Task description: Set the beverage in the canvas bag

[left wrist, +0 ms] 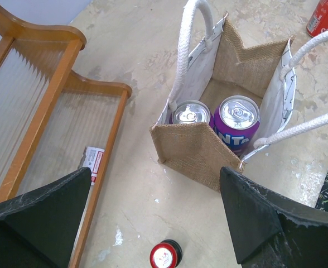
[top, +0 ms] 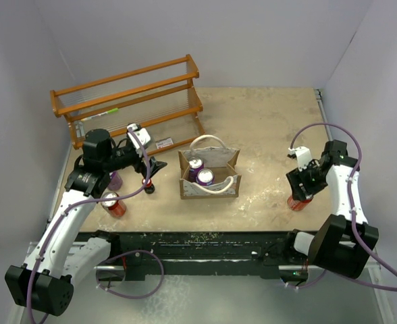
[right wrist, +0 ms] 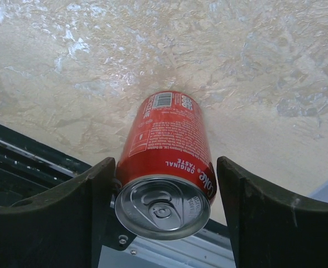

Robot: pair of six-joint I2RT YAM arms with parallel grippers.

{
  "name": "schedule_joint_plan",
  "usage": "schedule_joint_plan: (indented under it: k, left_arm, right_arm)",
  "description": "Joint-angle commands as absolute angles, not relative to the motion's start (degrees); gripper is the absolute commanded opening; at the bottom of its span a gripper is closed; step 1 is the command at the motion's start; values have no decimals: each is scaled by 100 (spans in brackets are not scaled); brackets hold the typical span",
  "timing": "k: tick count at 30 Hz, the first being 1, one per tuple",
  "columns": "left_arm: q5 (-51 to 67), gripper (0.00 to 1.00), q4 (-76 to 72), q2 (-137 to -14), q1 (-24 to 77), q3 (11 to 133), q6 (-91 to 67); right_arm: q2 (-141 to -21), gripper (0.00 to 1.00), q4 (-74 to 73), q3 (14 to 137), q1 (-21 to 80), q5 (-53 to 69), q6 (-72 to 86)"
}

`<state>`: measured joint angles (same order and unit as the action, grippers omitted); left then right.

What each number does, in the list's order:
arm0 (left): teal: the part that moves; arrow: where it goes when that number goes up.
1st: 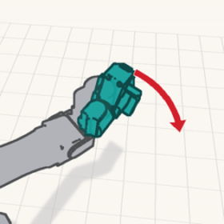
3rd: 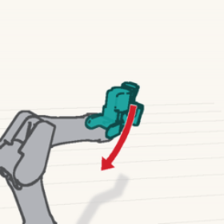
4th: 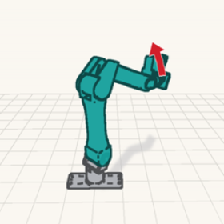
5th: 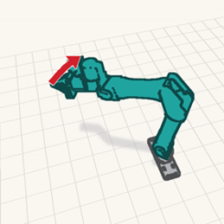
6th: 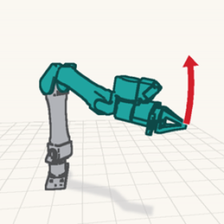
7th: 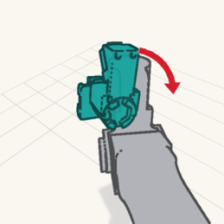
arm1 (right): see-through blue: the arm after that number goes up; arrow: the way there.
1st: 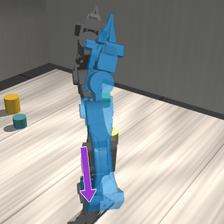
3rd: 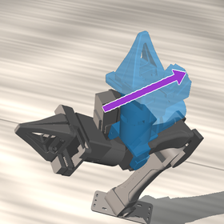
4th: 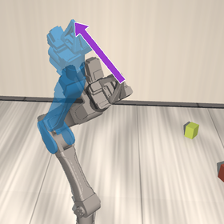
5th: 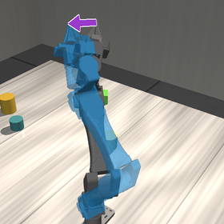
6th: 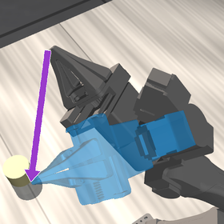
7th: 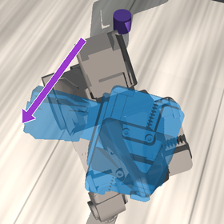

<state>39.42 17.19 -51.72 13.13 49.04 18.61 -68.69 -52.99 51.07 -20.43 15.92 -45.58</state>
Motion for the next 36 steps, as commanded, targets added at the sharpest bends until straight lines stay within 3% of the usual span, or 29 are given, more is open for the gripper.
schedule_joint_plan:
  k: [1,6,14,24,36]
  left_arm:
    - [4093,99,1441,-5078,1274,4906,1872]
    - [4101,99,1417,-5156,1274,4929,1885]
    - [4098,99,1427,-5254,1274,4960,1916]
    - [4085,99,1415,-5198,1274,4893,1951]
    - [4189,99,1335,-5236,1274,4821,1951]
  right_arm:
    - [-6876,75,-5264,5143,-2094,1771,-4593]
    - [-6756,82,-5230,5036,-2100,1653,-4601]
    - [-6704,80,-5267,5017,-2153,1589,-4658]
    - [-6532,56,-5560,5262,-2177,1793,-4715]
    - [-6195,35,-6604,7373,-2170,2834,-4644]
